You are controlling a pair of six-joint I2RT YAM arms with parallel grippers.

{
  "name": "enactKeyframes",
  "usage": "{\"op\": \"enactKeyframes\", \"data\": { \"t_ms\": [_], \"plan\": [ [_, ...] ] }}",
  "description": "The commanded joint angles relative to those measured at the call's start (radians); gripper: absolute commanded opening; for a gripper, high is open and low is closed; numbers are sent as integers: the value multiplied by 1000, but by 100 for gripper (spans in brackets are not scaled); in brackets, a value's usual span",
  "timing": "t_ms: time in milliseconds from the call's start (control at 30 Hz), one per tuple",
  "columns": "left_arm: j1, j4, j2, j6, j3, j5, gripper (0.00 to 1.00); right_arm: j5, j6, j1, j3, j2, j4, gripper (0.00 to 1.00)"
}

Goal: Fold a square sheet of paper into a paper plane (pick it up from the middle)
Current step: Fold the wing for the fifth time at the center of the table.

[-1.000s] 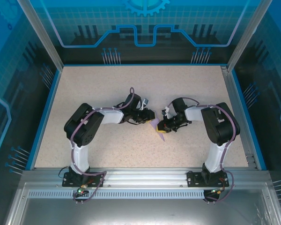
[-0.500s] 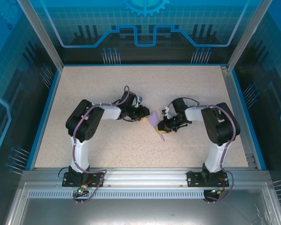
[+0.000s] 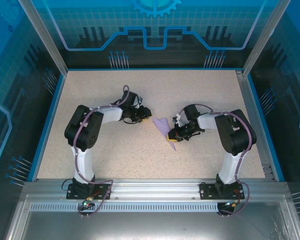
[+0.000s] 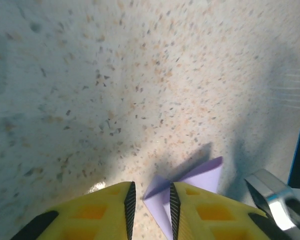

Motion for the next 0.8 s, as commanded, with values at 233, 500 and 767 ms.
{"op": "enactKeyframes", "data": {
  "t_ms": [233, 500, 767],
  "plan": [
    [-165, 40, -84, -30, 6, 107, 22, 51, 97, 27, -52, 25, -55, 0],
    [-207, 105, 74, -109, 30, 127, 20, 54, 102, 34, -58, 25, -47, 0],
    [-207, 27, 126, -86, 22, 60, 17, 35, 100, 42, -83, -93, -49, 2]
  ]
}}
